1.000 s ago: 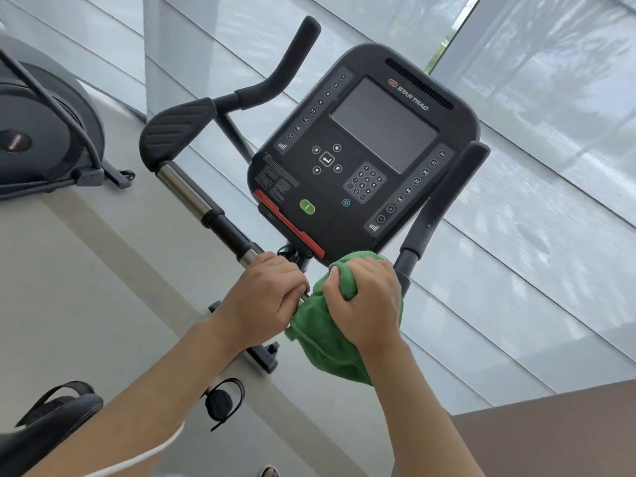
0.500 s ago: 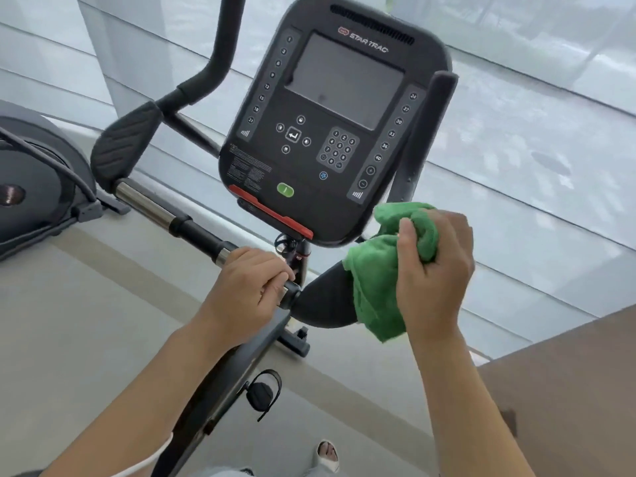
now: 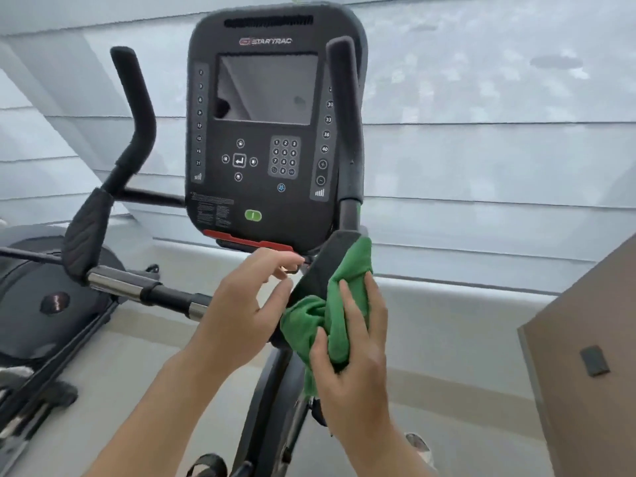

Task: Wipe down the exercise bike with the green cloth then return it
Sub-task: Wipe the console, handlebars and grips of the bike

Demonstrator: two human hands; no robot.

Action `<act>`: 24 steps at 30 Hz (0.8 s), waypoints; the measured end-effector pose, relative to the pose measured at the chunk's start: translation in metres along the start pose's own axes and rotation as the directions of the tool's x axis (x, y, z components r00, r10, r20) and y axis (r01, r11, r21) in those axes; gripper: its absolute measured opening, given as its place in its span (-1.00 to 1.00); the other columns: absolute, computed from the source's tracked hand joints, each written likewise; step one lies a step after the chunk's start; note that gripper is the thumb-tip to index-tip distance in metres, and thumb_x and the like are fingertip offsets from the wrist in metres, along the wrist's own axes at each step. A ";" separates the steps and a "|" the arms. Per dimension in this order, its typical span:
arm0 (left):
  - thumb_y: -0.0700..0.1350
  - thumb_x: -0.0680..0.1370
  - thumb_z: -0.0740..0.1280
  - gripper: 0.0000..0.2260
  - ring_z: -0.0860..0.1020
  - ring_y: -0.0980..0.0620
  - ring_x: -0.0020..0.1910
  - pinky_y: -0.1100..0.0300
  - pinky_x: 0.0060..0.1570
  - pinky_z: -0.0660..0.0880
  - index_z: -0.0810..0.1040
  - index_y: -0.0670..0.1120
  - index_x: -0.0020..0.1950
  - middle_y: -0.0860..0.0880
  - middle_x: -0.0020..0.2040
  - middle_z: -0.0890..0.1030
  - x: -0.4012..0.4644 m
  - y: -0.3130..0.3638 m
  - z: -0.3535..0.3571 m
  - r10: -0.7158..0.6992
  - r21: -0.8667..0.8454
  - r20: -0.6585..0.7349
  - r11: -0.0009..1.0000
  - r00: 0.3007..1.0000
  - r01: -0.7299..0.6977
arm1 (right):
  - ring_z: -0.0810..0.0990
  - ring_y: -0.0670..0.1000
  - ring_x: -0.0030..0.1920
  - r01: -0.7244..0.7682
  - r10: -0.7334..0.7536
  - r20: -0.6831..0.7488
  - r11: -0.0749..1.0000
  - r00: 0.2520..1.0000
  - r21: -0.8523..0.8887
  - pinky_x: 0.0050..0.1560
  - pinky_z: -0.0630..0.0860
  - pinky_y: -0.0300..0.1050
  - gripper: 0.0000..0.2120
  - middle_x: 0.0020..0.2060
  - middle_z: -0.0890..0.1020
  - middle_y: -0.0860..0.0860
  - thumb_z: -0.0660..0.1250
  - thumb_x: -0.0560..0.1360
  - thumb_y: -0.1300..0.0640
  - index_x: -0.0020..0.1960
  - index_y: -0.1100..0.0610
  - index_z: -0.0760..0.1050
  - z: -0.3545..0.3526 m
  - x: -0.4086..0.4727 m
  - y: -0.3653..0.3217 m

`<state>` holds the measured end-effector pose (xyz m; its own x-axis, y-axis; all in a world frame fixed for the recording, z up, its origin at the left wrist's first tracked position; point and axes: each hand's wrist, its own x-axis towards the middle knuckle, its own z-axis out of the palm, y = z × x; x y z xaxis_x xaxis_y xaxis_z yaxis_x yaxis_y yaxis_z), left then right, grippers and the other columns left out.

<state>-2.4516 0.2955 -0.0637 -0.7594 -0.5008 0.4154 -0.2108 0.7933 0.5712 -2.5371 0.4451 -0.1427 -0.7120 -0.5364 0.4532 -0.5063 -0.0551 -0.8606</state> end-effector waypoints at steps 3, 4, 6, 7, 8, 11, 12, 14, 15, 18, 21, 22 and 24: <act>-0.22 0.63 0.29 -0.74 0.63 0.03 0.14 0.24 0.08 0.54 0.61 0.01 0.27 0.19 0.14 0.64 0.010 -0.003 0.014 0.008 0.000 0.032 1.000 0.999 -0.008 | 0.05 0.19 0.70 0.002 -0.002 0.036 1.000 0.999 0.003 0.65 0.17 -0.01 -0.32 0.70 -0.01 0.14 0.32 0.65 0.05 0.69 0.14 0.17 0.011 -0.025 0.004; -0.23 0.64 0.28 -0.75 0.64 0.03 0.12 0.20 0.07 0.57 0.61 -0.01 0.26 0.15 0.12 0.66 0.011 -0.005 0.019 -0.010 -0.017 0.028 1.000 1.000 0.011 | 0.04 0.18 0.71 0.002 -0.002 0.030 1.000 1.000 -0.001 0.66 0.14 -0.03 -0.33 0.70 -0.02 0.15 0.32 0.66 0.05 0.69 0.17 0.16 0.013 -0.022 0.005; -0.25 0.64 0.25 -0.77 0.66 0.01 0.09 0.14 0.06 0.60 0.63 -0.05 0.20 0.11 0.08 0.69 0.009 -0.009 0.027 -0.055 -0.057 0.007 0.997 0.998 0.055 | 0.05 0.12 0.71 -0.011 0.011 0.005 1.000 1.000 0.019 0.65 0.12 -0.14 -0.36 0.69 0.01 0.16 0.31 0.67 0.08 0.67 0.21 0.19 0.014 -0.006 0.007; -0.26 0.64 0.25 -0.76 0.67 0.00 0.07 0.13 0.04 0.61 0.65 -0.05 0.18 0.11 0.06 0.70 0.008 -0.011 0.029 -0.062 -0.064 -0.006 0.996 0.998 0.061 | 0.06 0.09 0.70 -0.019 0.020 -0.012 0.999 1.000 0.038 0.64 0.11 -0.18 -0.38 0.68 0.03 0.16 0.29 0.68 0.09 0.67 0.22 0.20 0.014 0.003 0.007; -0.27 0.63 0.25 -0.75 0.68 -0.01 0.06 0.12 0.03 0.62 0.66 -0.06 0.18 0.10 0.04 0.71 0.007 -0.013 0.030 -0.064 -0.071 -0.011 0.995 0.998 0.063 | 0.08 0.07 0.70 -0.025 0.027 -0.029 0.998 0.999 0.059 0.63 0.12 -0.19 -0.40 0.68 0.06 0.15 0.27 0.68 0.10 0.66 0.23 0.22 0.014 0.012 0.006; -0.27 0.63 0.24 -0.74 0.69 -0.05 0.05 0.13 0.02 0.64 0.67 -0.06 0.18 0.07 0.02 0.73 0.006 -0.016 0.028 -0.102 -0.132 0.015 0.986 0.995 0.103 | 0.18 -0.04 0.66 -0.085 0.091 -0.034 0.987 0.995 0.137 0.60 0.20 -0.22 -0.45 0.65 0.17 0.09 0.22 0.67 0.12 0.64 0.18 0.29 0.011 0.037 0.001; -0.26 0.63 0.24 -0.74 0.69 -0.05 0.05 0.15 0.02 0.63 0.67 -0.06 0.18 0.07 0.02 0.73 0.006 -0.016 0.028 -0.107 -0.144 0.025 0.984 0.994 0.110 | 0.22 -0.10 0.63 -0.117 0.121 -0.017 0.984 0.993 0.138 0.57 0.23 -0.25 -0.45 0.63 0.21 0.06 0.22 0.66 0.11 0.64 0.14 0.30 0.008 0.050 -0.001; -0.26 0.64 0.23 -0.74 0.69 -0.02 0.06 0.18 0.03 0.61 0.65 -0.06 0.20 0.10 0.02 0.72 0.005 -0.015 0.029 -0.095 -0.122 0.019 0.988 0.995 0.096 | 0.34 -0.10 0.54 -0.163 0.163 0.013 0.984 0.987 0.074 0.52 0.32 -0.21 -0.45 0.58 0.30 0.01 0.21 0.65 0.09 0.63 0.08 0.31 0.000 0.083 -0.003; -0.27 0.64 0.23 -0.74 0.68 0.01 0.06 0.20 0.05 0.59 0.65 -0.06 0.20 0.12 0.03 0.71 0.004 -0.015 0.030 -0.076 -0.094 0.005 0.993 0.997 0.076 | 0.40 -0.04 0.49 -0.181 0.181 0.013 0.983 0.983 0.037 0.49 0.37 -0.14 -0.46 0.54 0.36 0.00 0.23 0.65 0.09 0.63 0.08 0.33 -0.003 0.100 -0.003; -0.30 0.65 0.25 -0.74 0.67 0.05 0.06 0.22 0.04 0.56 0.64 -0.07 0.21 0.15 0.05 0.71 0.005 -0.014 0.031 -0.031 -0.066 -0.018 0.997 0.999 0.030 | 0.48 0.03 0.42 -0.216 0.216 -0.041 0.976 0.976 -0.011 0.43 0.45 -0.01 -0.47 0.47 0.48 -0.03 0.30 0.64 0.13 0.60 0.07 0.37 -0.004 0.119 -0.007; -0.31 0.61 0.26 -0.72 0.68 0.01 0.02 0.14 0.00 0.59 0.64 -0.04 0.20 0.12 0.01 0.71 0.005 -0.014 0.031 -0.059 -0.100 -0.002 0.993 0.998 0.059 | 0.39 -0.12 0.53 -0.210 0.212 -0.058 0.977 0.975 0.041 0.53 0.39 -0.08 -0.41 0.56 0.37 -0.10 0.28 0.62 0.09 0.64 -0.01 0.31 0.003 0.085 -0.010; -0.30 0.61 0.25 -0.71 0.68 -0.01 -0.01 0.10 -0.03 0.61 0.64 -0.01 0.19 0.10 -0.02 0.72 0.005 -0.015 0.030 -0.083 -0.125 0.002 0.989 0.997 0.083 | 0.32 -0.16 0.57 -0.206 0.210 -0.065 0.977 0.976 0.063 0.56 0.35 -0.09 -0.40 0.60 0.31 -0.12 0.26 0.62 0.06 0.65 -0.04 0.28 0.005 0.070 -0.008; -0.27 0.62 0.23 -0.70 0.69 -0.05 -0.07 -0.04 -0.08 0.63 0.66 0.04 0.16 0.04 -0.05 0.73 0.006 -0.017 0.028 -0.146 -0.196 0.024 0.969 0.989 0.148 | 0.23 -0.13 0.63 -0.202 0.209 -0.074 0.975 0.975 0.086 0.59 0.30 -0.09 -0.37 0.64 0.22 -0.13 0.24 0.64 0.04 0.69 -0.06 0.18 0.010 0.041 -0.005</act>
<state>-2.4699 0.2887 -0.0913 -0.7347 -0.6030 0.3108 -0.1962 0.6274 0.7536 -2.5588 0.4146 -0.1218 -0.8362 -0.4719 0.2794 -0.3078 -0.0178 -0.9513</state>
